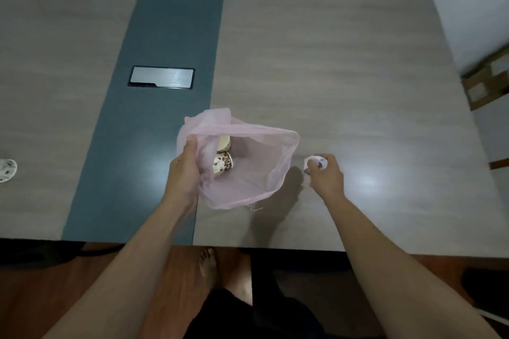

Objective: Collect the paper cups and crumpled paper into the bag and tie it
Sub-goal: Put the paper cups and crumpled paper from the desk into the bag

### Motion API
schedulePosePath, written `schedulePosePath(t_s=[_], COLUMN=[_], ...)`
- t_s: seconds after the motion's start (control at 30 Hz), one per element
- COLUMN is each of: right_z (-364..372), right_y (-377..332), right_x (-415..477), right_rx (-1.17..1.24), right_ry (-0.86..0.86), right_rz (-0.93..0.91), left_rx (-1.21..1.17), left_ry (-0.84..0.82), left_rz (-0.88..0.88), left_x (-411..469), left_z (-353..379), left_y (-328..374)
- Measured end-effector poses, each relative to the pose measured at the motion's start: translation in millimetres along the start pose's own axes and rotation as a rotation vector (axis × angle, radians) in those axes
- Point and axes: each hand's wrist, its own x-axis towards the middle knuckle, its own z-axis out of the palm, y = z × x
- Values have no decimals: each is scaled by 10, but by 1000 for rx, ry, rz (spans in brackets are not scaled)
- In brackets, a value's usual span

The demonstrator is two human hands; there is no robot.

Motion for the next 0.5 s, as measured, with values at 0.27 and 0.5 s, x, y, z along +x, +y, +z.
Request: schedulePosePath(t_s=[0.27, 0.5], right_z=[285, 917], right_y=[-847, -1166], right_x=[-1130, -1517], right_rx=[253, 32], right_ry=[-294, -399], right_rz=[-130, -226], left_rx=[48, 82], left_ry=[-210, -278], left_rz=[4, -14], left_x=[44, 95], left_z=[-142, -487], left_y=[231, 256])
